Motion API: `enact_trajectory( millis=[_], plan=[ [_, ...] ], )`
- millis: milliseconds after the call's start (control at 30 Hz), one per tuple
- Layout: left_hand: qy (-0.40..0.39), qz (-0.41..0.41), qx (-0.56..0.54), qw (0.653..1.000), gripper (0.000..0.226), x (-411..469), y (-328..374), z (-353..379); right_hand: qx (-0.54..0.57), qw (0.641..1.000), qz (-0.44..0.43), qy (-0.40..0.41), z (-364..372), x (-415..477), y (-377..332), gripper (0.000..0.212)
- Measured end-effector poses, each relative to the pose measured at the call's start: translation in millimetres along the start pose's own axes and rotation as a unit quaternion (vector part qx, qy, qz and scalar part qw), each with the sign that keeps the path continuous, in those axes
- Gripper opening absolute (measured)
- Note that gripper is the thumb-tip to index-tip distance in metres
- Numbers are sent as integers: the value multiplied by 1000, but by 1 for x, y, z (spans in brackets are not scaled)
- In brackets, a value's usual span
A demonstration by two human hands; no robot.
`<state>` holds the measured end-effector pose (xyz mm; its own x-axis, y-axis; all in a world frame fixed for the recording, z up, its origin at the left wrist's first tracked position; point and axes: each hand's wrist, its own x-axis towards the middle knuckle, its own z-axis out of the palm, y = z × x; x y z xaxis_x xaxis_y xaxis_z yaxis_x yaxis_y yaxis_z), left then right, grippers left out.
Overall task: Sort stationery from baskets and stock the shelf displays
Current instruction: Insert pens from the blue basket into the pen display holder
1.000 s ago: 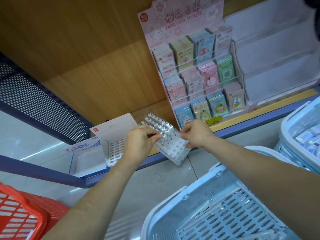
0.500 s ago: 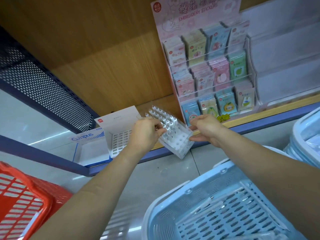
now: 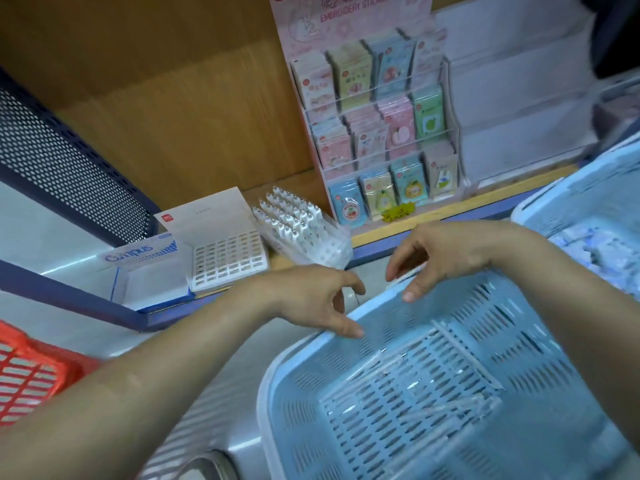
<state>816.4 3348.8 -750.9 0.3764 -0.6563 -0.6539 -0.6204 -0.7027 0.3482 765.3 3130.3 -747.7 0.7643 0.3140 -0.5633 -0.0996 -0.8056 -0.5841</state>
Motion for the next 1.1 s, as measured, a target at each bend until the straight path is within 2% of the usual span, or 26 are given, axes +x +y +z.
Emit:
enact_trajectory(
  millis=[100, 200, 300, 400, 467, 500, 533, 600, 700, 767, 967, 1100],
  plan=[
    [63, 33, 26, 997, 48, 3, 6, 11, -50, 997, 17, 54, 13, 0, 4, 24],
    [136, 50, 60, 988, 34, 6, 5, 3, -62, 983, 30, 172, 19, -6, 10, 24],
    [231, 40, 94, 968, 31, 12, -1, 1, -61, 958, 47, 277, 30, -10, 20, 26],
    [308, 38, 74, 948, 34, 15, -4, 6, -88, 905, 9, 417, 47, -16, 23, 26],
    [382, 95, 86, 915, 33, 12, 0, 10, -75, 858, -45, 506, 58, -22, 19, 22],
    [409, 130, 95, 898, 29, 10, 3, 12, -42, 853, -56, 517, 64, -24, 16, 18],
    [416, 158, 99, 890, 24, 10, 9, 15, 10, 863, -47, 503, 70, -25, 13, 14],
    [356, 173, 106, 912, 25, 17, 18, 31, 118, 911, 15, 395, 81, -20, 15, 11],
    [173, 78, 107, 976, 36, 40, 14, 68, 172, 950, 117, 232, 96, -4, 31, 35],
    [114, 25, 88, 989, 46, 55, 1, 91, 164, 959, 166, 163, 102, 5, 38, 50],
    [118, -4, 66, 991, 63, 75, -16, 124, 35, 972, 227, 53, 120, 28, 53, 74],
    [98, -18, 65, 993, 70, 76, -20, 131, 45, 969, 239, 44, 125, 36, 58, 76]
  ],
)
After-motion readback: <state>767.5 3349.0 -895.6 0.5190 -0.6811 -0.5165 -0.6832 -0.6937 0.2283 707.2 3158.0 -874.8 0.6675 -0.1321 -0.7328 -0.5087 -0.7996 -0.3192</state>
